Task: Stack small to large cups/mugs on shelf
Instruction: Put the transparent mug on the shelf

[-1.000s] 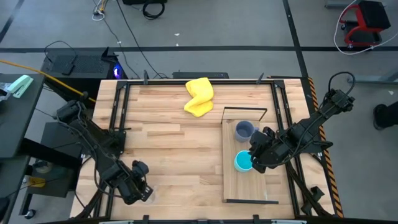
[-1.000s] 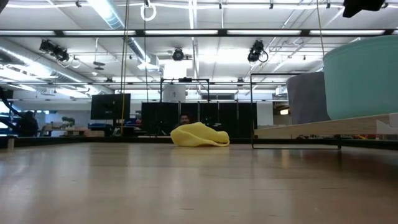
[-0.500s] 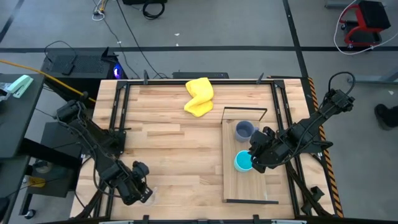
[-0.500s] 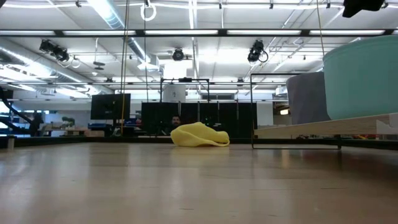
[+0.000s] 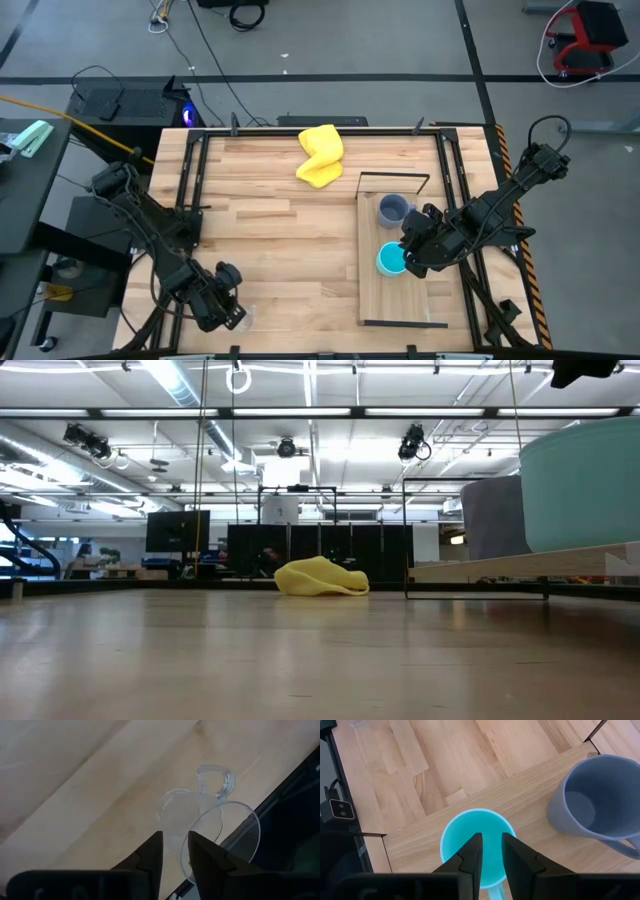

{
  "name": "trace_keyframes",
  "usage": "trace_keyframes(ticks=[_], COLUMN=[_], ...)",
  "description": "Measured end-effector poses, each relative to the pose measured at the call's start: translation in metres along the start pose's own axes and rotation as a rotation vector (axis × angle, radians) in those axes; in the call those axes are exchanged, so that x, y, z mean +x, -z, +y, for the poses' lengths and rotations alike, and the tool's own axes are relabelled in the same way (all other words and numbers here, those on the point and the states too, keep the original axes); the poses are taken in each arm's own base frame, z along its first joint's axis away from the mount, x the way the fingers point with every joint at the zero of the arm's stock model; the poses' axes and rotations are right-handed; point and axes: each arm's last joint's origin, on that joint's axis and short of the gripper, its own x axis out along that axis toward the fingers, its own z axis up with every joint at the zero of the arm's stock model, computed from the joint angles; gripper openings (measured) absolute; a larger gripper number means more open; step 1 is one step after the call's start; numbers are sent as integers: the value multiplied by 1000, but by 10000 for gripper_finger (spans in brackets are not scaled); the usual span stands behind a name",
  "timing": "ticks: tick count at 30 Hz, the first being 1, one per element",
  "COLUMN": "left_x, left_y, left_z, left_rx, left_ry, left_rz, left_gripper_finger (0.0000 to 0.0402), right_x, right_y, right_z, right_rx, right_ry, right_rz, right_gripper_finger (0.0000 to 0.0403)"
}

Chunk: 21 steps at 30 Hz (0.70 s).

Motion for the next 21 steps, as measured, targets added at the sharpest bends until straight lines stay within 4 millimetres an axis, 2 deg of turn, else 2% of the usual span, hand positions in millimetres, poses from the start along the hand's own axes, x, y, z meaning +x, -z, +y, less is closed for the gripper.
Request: trace_keyframes(ticks=[8,21], left_x=[2,22], left_y=[0,4], left_z=[0,-2], left_rx=[-1,0], left_ry=[-3,-72], left_rz=[0,56], left_gripper_finger=[95,93], right_x=[0,0], right_y=[0,0], right_z=[0,0], right_rx=[0,0], right_ry=[0,0], right_rz=[0,0], right_gripper_finger=[80,80])
